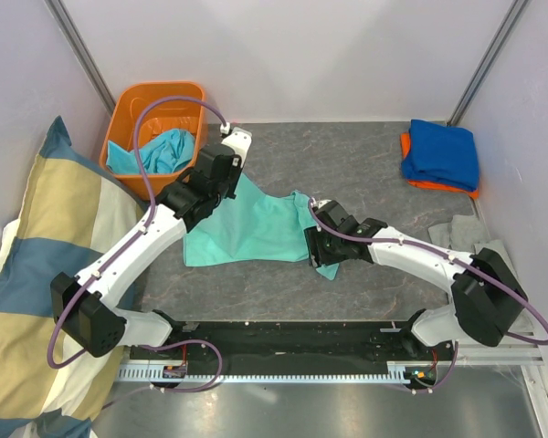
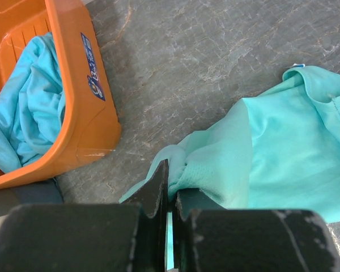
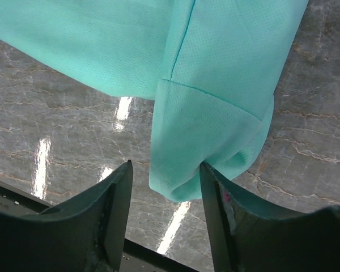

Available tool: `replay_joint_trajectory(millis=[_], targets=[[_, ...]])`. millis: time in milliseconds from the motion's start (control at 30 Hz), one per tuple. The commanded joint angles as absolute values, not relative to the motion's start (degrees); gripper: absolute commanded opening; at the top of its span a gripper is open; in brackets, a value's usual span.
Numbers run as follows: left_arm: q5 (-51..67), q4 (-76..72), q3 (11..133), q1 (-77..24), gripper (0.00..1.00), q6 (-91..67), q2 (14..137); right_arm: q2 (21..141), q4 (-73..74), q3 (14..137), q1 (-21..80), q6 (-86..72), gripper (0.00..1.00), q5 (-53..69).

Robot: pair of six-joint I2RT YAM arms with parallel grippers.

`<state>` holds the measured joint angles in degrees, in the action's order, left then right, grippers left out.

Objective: Fold and stack the t-shirts
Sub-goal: Flatten the tshirt out

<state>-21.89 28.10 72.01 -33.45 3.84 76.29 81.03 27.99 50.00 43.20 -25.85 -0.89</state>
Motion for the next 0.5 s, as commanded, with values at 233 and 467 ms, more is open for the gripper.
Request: replay_joint_trajectory(millis=[233, 467], targets=[[-21.80, 25.31, 69.79, -33.31, 0.02, 1.85, 74.09, 83.32, 26.89, 48.96, 43.68, -26.81, 0.46, -3.69], [-21.88, 24.87, 68.64, -33.14, 0.02, 1.58, 73.57, 83.68, 26.81, 48.87, 43.68, -27.24, 0.00, -4.30]])
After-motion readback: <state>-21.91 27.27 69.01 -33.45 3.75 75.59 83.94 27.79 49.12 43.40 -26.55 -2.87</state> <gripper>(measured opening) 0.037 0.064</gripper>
